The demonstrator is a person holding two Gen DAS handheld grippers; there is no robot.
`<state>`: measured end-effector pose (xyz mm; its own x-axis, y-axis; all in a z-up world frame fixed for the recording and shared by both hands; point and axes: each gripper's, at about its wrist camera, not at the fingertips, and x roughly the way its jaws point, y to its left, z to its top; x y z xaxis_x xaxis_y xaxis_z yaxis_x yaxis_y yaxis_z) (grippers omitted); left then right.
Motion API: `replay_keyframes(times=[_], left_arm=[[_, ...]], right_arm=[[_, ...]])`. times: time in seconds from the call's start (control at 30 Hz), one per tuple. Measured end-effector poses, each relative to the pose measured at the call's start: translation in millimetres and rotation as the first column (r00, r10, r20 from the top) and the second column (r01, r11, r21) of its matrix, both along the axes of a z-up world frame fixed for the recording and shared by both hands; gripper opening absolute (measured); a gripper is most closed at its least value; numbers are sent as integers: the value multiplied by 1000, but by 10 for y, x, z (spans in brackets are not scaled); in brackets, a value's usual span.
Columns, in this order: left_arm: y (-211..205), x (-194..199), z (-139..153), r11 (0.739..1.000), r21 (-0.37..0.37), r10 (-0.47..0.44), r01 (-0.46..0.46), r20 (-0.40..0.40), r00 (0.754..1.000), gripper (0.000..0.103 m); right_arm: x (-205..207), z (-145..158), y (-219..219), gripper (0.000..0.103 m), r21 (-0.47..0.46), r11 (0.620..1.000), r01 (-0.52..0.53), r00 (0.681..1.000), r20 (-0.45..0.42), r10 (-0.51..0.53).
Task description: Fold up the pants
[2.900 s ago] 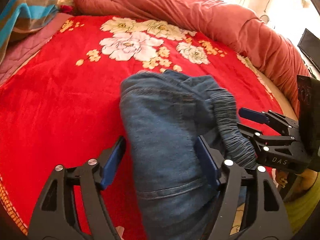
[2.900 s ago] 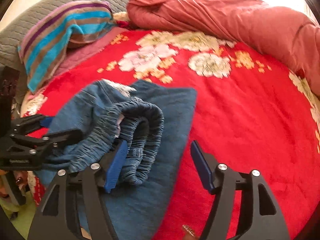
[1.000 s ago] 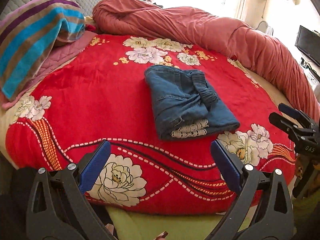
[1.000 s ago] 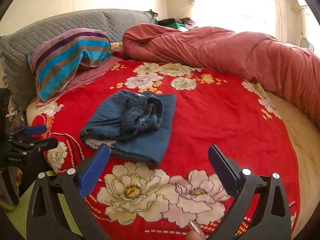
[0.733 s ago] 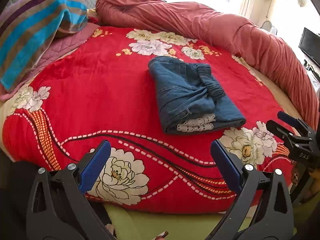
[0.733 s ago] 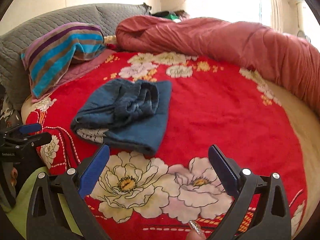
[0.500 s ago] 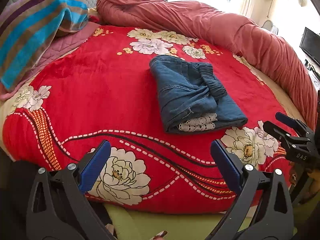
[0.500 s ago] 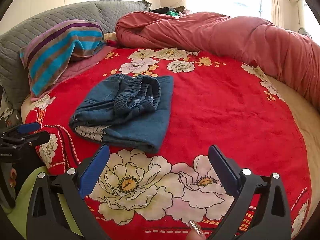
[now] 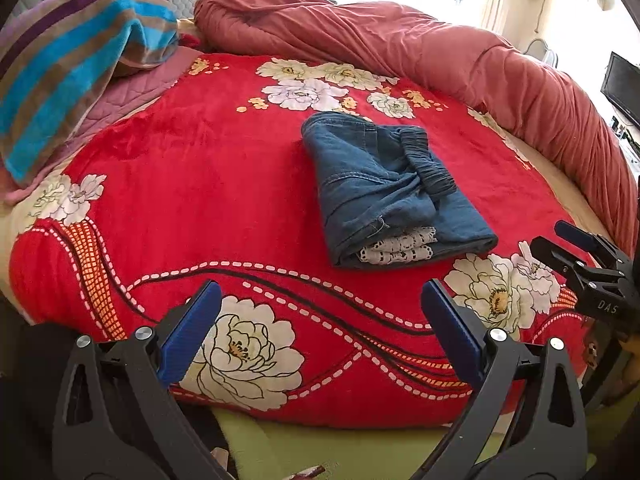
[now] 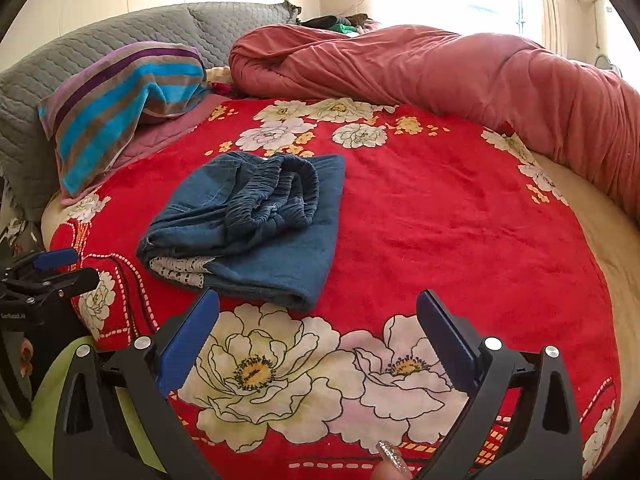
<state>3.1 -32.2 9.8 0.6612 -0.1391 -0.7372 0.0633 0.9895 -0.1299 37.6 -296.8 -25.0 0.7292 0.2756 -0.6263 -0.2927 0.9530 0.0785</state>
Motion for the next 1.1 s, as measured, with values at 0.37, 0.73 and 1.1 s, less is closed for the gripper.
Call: replay_keyframes(times=[0.37,0.73,1.1], left_arm=[[12,0,7,1000,2,1,-1,2,1000,93],[17,-11,20,1000,7,7,-7,1,1000,93],[19,-21,22,1000,11,13,-13,-2,1000,93]], right_arm=[[6,-15,-15,98,1,1000,0,1000,-9,0],[-7,-22,-32,98,-1,1000,2,1000,-9,-2],[-26,-4,-42,98,0,1000,4,1000,-8,-4]])
